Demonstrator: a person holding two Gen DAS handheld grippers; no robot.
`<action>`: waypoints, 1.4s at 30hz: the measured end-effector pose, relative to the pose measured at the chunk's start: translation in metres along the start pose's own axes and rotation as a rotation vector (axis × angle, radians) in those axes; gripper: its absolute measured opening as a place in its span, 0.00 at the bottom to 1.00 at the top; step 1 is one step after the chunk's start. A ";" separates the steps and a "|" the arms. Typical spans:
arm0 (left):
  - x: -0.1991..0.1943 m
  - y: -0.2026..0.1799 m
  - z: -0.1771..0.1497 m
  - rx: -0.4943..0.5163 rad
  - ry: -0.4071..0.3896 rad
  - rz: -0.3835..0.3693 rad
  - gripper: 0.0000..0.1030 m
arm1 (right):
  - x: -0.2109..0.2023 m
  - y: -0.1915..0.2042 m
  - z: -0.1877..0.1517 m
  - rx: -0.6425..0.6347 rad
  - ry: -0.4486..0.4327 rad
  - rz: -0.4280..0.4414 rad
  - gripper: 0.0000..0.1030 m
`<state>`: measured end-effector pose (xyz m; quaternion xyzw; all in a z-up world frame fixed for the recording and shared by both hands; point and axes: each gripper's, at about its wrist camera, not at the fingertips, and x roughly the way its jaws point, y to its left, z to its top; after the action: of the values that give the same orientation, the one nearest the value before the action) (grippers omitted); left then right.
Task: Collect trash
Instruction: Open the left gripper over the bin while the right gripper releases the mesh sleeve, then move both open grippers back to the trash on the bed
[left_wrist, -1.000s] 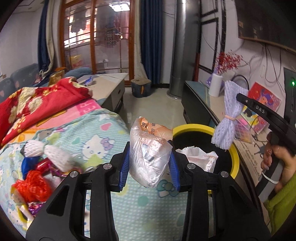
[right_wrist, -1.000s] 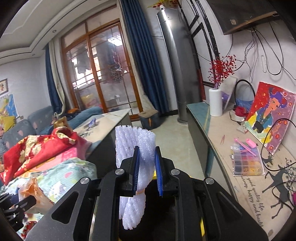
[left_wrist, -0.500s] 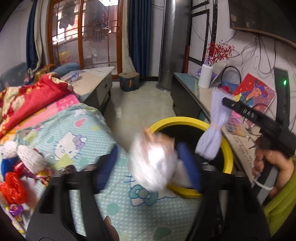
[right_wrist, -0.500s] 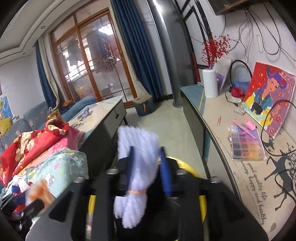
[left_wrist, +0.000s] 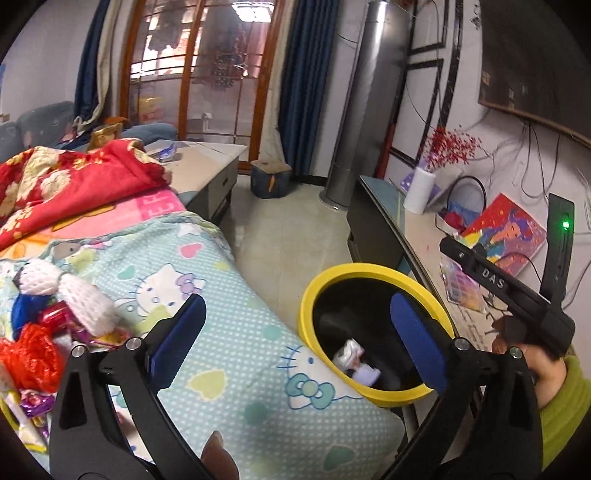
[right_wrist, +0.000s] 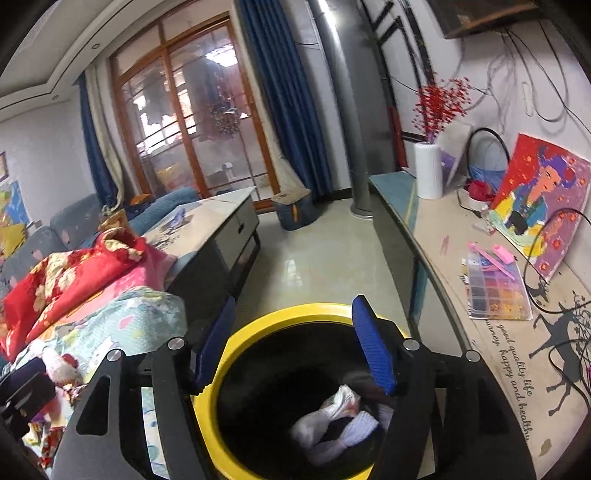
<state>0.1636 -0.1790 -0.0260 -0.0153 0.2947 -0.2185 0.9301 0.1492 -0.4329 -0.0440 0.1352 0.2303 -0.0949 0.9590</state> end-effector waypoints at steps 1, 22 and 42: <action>-0.002 0.003 0.000 -0.009 -0.006 0.005 0.89 | -0.002 0.006 0.001 -0.010 0.001 0.011 0.63; -0.055 0.064 0.007 -0.116 -0.128 0.104 0.89 | -0.028 0.096 -0.002 -0.120 0.000 0.167 0.71; -0.106 0.139 -0.002 -0.215 -0.216 0.274 0.89 | -0.046 0.177 -0.025 -0.202 0.051 0.334 0.77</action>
<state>0.1403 -0.0089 0.0079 -0.0978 0.2143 -0.0541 0.9704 0.1421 -0.2523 -0.0062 0.0770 0.2373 0.0926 0.9639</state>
